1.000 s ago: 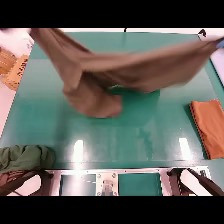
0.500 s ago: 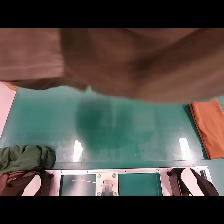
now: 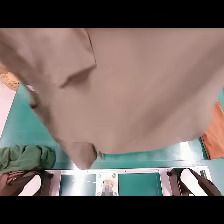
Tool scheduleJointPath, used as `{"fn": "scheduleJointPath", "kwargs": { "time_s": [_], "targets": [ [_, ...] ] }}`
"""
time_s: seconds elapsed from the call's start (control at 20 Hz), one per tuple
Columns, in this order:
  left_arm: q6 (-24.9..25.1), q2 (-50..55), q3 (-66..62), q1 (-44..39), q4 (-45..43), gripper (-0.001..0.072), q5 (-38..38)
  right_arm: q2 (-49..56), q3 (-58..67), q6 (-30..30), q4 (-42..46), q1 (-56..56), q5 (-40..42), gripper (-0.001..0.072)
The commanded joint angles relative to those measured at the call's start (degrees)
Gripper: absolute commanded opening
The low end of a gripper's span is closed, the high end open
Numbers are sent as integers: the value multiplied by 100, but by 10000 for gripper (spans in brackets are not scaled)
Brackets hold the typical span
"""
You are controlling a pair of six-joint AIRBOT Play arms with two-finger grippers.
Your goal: Fold the shirts.
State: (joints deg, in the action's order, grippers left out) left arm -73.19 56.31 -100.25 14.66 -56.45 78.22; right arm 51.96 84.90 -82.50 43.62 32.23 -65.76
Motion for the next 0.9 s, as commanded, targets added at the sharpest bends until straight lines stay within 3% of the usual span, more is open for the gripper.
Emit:
{"fn": "scheduleJointPath", "kwargs": {
  "time_s": [0.0, 0.2, 0.35, 0.55, 0.85],
  "targets": [
    [529, 1141, 1021, -61, 1285, 25, -188, 754, -1753, 671, -55, -841, 1019, 19],
    [533, 3108, 1156, -387, 1274, 25, -610, 2756, -1974, 973, -170, -1274, 2033, 19],
    [424, 4157, 1156, -605, 1276, 25, -1429, 4249, -1202, 973, -544, -1283, 1939, 19],
    [269, 4476, 1147, -649, 1429, 24, -2758, 5431, 216, 968, -828, -1283, 1773, 19],
    [275, 4478, 866, -649, 1504, 24, -3580, 6076, 1744, 966, -1128, -1285, 1797, 19]
  ]
}}
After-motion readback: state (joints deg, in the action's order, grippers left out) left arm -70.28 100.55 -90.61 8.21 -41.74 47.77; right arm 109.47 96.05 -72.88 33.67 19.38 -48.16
